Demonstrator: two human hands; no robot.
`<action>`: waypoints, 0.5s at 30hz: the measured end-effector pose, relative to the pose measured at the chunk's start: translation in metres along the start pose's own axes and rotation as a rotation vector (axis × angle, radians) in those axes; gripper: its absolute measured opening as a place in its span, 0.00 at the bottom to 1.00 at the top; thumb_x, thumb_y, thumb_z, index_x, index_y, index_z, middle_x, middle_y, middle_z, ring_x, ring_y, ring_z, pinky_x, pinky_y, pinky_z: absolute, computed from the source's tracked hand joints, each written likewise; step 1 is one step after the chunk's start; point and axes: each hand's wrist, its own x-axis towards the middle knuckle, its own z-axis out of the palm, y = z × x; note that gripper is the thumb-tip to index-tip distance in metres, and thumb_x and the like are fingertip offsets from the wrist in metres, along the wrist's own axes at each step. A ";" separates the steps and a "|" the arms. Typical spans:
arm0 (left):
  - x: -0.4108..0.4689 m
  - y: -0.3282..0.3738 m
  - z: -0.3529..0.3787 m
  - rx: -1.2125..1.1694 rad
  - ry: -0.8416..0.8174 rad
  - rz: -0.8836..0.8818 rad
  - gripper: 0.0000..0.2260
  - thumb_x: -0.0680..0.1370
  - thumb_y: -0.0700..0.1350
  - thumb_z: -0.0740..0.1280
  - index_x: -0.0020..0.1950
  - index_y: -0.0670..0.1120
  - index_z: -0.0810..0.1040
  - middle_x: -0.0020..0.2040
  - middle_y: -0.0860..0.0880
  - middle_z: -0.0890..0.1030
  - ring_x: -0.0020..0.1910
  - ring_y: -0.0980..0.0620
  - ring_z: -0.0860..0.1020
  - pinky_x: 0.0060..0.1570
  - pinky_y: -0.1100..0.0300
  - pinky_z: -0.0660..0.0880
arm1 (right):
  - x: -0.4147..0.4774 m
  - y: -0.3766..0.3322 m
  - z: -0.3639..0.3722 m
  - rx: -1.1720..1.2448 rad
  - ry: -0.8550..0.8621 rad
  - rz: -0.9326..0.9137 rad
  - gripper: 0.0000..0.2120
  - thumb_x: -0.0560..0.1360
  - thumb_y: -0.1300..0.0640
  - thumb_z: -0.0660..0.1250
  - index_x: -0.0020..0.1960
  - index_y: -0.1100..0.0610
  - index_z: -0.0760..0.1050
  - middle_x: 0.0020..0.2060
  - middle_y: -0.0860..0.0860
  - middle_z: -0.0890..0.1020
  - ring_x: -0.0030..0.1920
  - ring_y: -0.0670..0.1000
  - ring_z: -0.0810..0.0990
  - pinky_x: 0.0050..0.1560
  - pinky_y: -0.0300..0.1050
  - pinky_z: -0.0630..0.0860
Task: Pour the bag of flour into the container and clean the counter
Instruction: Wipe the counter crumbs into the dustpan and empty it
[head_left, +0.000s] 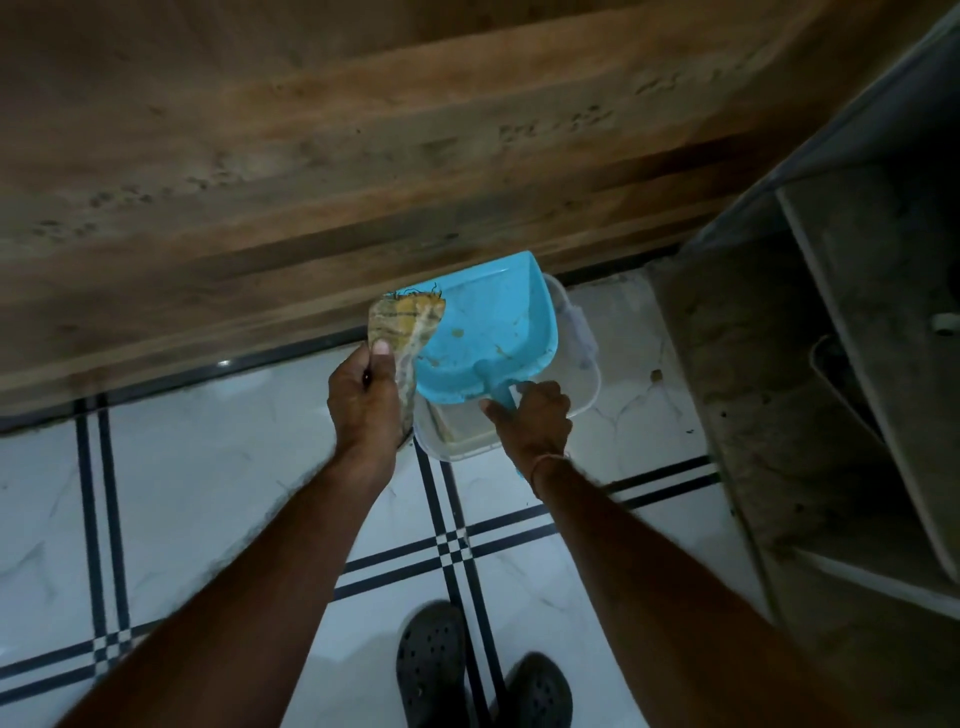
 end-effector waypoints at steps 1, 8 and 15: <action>-0.004 0.005 -0.002 -0.014 -0.015 -0.007 0.12 0.85 0.47 0.61 0.47 0.49 0.81 0.42 0.51 0.83 0.40 0.58 0.80 0.39 0.64 0.79 | -0.009 -0.001 -0.007 0.035 0.053 -0.023 0.29 0.74 0.41 0.72 0.67 0.58 0.75 0.62 0.57 0.75 0.64 0.58 0.72 0.59 0.56 0.75; -0.055 0.103 -0.013 -0.183 -0.174 -0.312 0.13 0.85 0.48 0.62 0.53 0.42 0.84 0.48 0.43 0.88 0.47 0.45 0.86 0.47 0.52 0.84 | -0.093 -0.037 -0.119 0.890 -0.159 0.023 0.18 0.77 0.55 0.74 0.65 0.53 0.76 0.65 0.53 0.78 0.68 0.52 0.76 0.62 0.39 0.76; -0.152 0.296 -0.004 -0.346 -0.635 -0.503 0.21 0.86 0.51 0.58 0.65 0.36 0.78 0.59 0.34 0.83 0.51 0.40 0.85 0.49 0.47 0.84 | -0.183 -0.108 -0.327 1.021 -0.451 0.001 0.21 0.78 0.39 0.67 0.64 0.50 0.81 0.61 0.51 0.84 0.64 0.52 0.81 0.67 0.53 0.74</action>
